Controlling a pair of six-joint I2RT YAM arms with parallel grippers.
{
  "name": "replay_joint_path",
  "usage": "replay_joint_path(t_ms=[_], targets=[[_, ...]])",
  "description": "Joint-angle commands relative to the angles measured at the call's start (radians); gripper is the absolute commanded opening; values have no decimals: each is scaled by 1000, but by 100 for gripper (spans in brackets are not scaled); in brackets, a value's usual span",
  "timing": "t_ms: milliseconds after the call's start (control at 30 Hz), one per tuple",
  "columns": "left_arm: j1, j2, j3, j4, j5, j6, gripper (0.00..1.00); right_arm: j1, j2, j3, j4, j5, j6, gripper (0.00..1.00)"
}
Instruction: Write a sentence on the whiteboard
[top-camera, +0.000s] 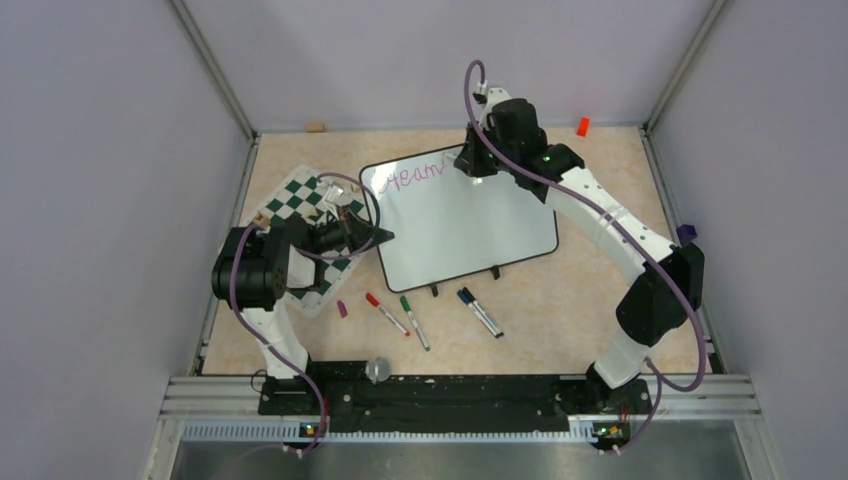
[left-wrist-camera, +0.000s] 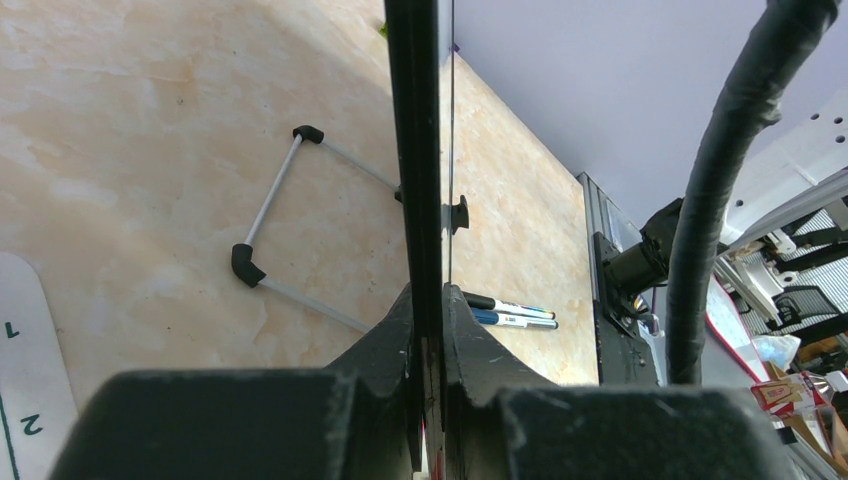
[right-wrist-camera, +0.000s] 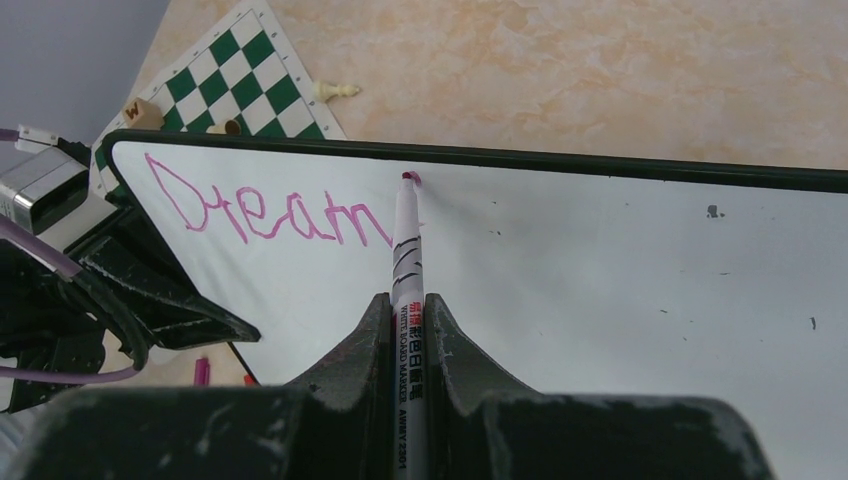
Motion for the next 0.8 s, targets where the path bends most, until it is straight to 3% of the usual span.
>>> replay_joint_path(t_ms=[0,767], targets=[[-4,12,-10,87,75,74,0,-8,10,32,9,-19,-8,0],[-5,13,-13,87,72,75,0,-8,-53,-66,-11,10,-12,0]])
